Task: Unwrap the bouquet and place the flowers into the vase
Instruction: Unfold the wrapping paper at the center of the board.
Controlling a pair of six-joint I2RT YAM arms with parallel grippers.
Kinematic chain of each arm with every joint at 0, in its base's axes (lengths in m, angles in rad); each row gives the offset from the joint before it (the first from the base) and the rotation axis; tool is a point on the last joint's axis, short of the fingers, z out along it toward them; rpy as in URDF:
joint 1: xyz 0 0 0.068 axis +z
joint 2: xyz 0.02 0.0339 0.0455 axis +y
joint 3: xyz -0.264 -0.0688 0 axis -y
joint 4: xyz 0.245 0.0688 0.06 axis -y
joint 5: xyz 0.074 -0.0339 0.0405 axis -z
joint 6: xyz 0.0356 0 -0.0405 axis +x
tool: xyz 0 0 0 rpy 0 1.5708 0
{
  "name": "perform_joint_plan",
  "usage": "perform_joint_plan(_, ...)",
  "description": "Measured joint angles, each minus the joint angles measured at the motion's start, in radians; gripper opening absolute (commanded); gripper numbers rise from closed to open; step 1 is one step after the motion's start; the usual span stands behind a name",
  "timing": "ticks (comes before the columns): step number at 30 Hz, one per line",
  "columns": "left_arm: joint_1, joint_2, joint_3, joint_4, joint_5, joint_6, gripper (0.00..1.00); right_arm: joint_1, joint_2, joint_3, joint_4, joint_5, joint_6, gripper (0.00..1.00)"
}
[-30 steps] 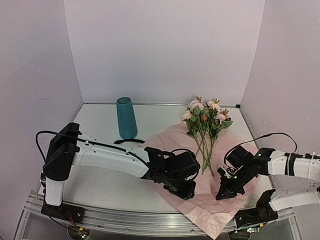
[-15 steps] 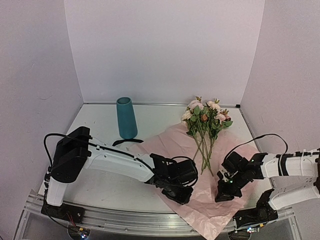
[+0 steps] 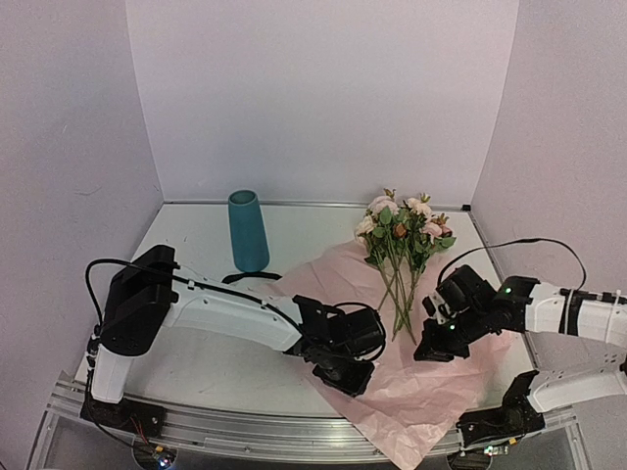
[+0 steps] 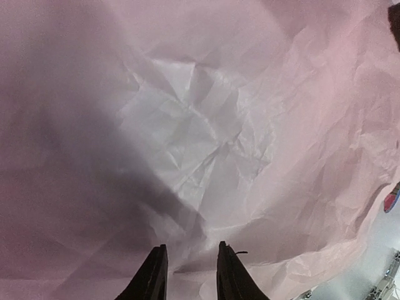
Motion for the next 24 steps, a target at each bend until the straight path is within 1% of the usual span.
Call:
perform_joint_plan(5,0.053,-0.021,0.057,-0.008,-0.016,0.017,0.33,0.0,0.011,0.153,-0.01,0.049,-0.043,0.09)
perform_joint_plan(9,0.109,-0.053,0.095,-0.008,-0.034,0.045,0.34,0.0,0.074,0.263,-0.021,0.104,-0.089,0.09)
perform_joint_plan(14,0.174,-0.082,0.124,-0.008,-0.073,0.096,0.36,-0.002,0.209,0.392,-0.026,0.173,-0.148,0.09)
perform_joint_plan(17,0.211,-0.093,0.137,-0.009,-0.099,0.132,0.37,-0.019,0.313,0.481,-0.031,0.198,-0.18,0.1)
perform_joint_plan(24,0.283,-0.104,0.158,-0.015,-0.185,0.213,0.38,-0.111,0.5,0.658,-0.035,0.216,-0.255,0.12)
